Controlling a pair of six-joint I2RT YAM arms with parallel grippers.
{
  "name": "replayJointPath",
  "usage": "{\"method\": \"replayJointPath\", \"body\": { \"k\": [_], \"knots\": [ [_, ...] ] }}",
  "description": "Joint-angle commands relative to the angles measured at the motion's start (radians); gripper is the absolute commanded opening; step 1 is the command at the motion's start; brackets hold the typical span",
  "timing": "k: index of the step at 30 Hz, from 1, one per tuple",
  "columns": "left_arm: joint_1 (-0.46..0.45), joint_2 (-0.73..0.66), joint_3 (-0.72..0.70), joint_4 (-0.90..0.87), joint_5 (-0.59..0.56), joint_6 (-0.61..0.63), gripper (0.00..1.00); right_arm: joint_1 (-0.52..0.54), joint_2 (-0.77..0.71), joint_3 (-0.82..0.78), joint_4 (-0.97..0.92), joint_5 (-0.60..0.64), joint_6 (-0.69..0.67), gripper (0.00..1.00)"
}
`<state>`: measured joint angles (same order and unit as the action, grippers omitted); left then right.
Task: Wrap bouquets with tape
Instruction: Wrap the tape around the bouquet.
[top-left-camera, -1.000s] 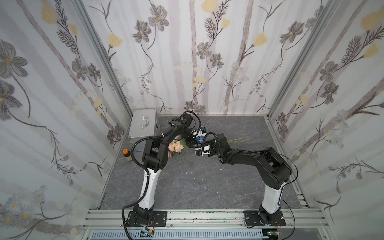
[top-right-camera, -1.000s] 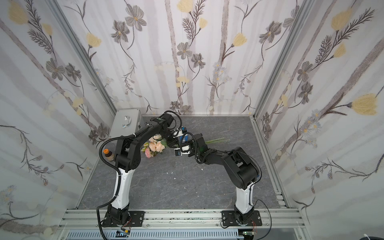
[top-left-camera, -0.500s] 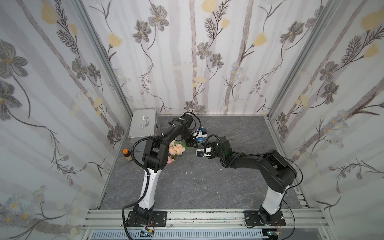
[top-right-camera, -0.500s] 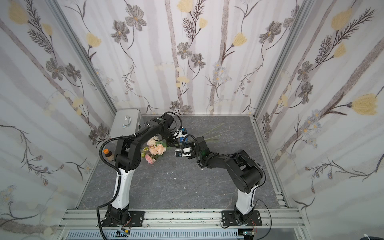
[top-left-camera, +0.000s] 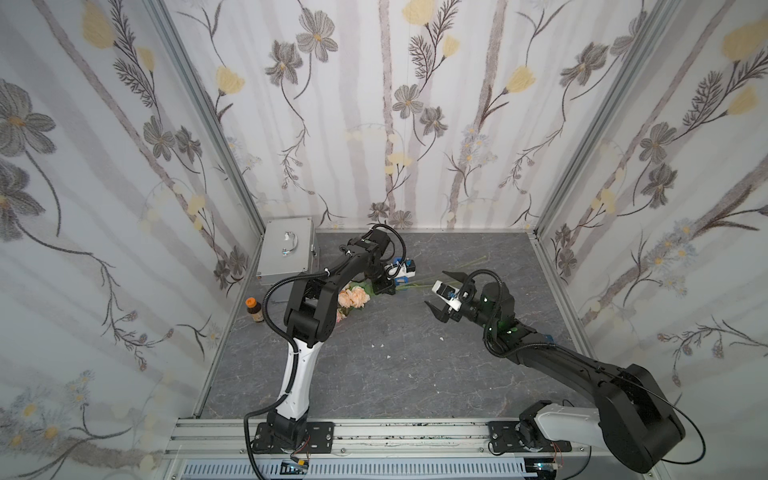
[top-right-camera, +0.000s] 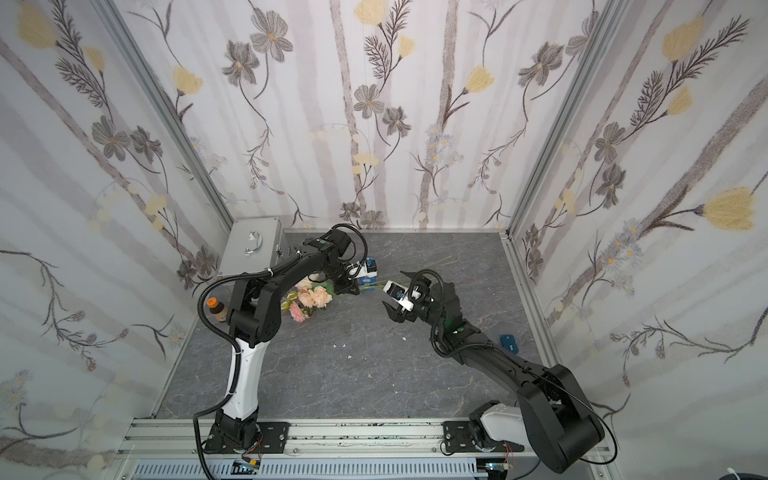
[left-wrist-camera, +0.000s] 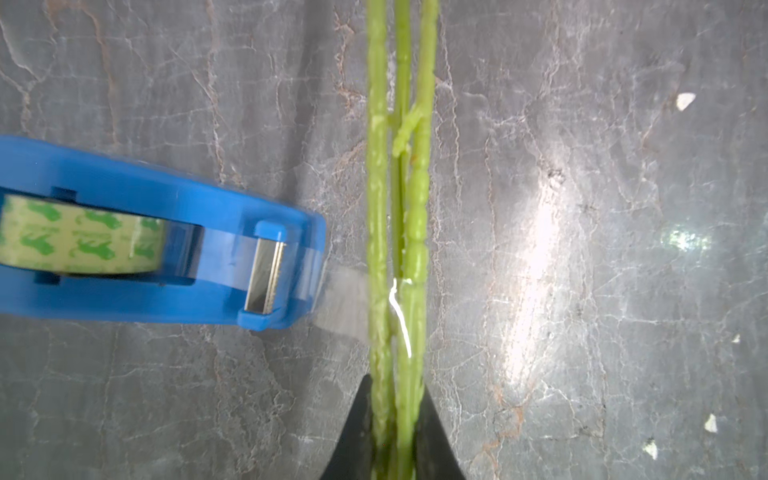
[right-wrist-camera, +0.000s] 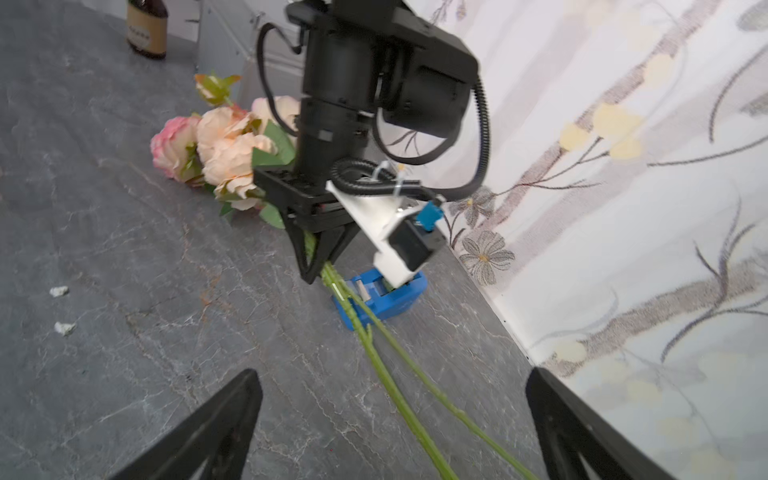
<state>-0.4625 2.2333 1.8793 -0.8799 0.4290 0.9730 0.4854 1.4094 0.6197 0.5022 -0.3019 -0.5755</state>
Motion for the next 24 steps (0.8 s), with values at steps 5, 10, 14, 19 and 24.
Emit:
{"method": "replayJointPath", "body": {
  "k": [5,10,14,19,24],
  "knots": [
    [-0.028,-0.064,-0.093,0.182,-0.140,0.060,0.00,-0.115,0.087,0.197,-0.317,-0.195,0.014,1.00],
    [-0.043,-0.115,-0.207,0.360,-0.178,0.094,0.00,-0.219,0.275,0.441,-0.491,-0.434,0.026,0.85],
    [-0.058,-0.145,-0.278,0.458,-0.200,0.133,0.00,-0.223,0.422,0.628,-0.702,-0.505,-0.051,0.80],
    [-0.065,-0.178,-0.351,0.554,-0.199,0.166,0.00,-0.207,0.618,0.854,-0.943,-0.552,-0.131,0.67],
    [-0.067,-0.210,-0.412,0.656,-0.204,0.183,0.00,-0.172,0.744,1.011,-1.113,-0.488,-0.220,0.69]
  ]
}}
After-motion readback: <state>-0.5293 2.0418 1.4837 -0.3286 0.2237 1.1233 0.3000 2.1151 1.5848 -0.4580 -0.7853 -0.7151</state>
